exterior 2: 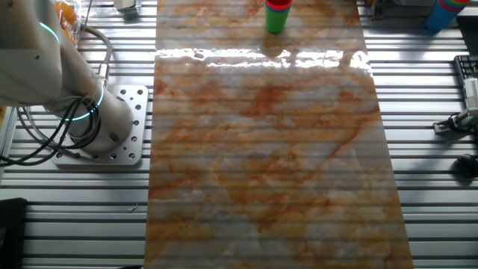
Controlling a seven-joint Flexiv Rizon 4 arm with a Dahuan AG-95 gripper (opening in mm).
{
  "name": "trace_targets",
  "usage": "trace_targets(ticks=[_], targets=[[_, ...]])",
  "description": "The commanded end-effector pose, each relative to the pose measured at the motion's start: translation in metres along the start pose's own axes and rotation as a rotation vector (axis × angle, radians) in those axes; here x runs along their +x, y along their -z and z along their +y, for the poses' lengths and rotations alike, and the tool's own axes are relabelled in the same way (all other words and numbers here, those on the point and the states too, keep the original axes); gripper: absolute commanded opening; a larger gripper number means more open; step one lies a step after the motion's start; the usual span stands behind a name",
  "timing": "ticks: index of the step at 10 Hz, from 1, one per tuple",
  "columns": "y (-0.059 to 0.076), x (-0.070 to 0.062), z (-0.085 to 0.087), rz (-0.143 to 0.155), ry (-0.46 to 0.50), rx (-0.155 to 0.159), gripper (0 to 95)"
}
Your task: Stack the cups
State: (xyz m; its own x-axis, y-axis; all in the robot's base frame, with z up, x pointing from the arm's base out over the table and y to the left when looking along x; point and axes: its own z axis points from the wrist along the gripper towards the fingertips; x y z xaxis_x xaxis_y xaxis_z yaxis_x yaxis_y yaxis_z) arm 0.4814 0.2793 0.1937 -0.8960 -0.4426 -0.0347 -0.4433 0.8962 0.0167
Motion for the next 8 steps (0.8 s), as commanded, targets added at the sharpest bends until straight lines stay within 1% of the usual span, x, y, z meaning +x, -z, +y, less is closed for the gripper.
trace_targets(ticks=[1,2,3,4,5,6,7,8], targets=[[0.004,0.005,-0.029,0.005,-0.120,0.008,0.0],[0.005,0.008,-0.050,0.011,-0.205,0.012,0.0],[0.003,0.011,-0.067,0.014,-0.257,0.010,0.0],[-0.001,0.019,-0.098,0.022,-0.312,0.009,0.0],[-0.008,0.027,-0.126,0.024,-0.342,0.008,0.0],[-0.016,0.036,-0.149,0.019,-0.369,0.009,0.0],[-0.027,0.049,-0.174,0.015,-0.379,0.021,0.0],[-0.032,0.057,-0.185,0.016,-0.380,0.023,0.0]])
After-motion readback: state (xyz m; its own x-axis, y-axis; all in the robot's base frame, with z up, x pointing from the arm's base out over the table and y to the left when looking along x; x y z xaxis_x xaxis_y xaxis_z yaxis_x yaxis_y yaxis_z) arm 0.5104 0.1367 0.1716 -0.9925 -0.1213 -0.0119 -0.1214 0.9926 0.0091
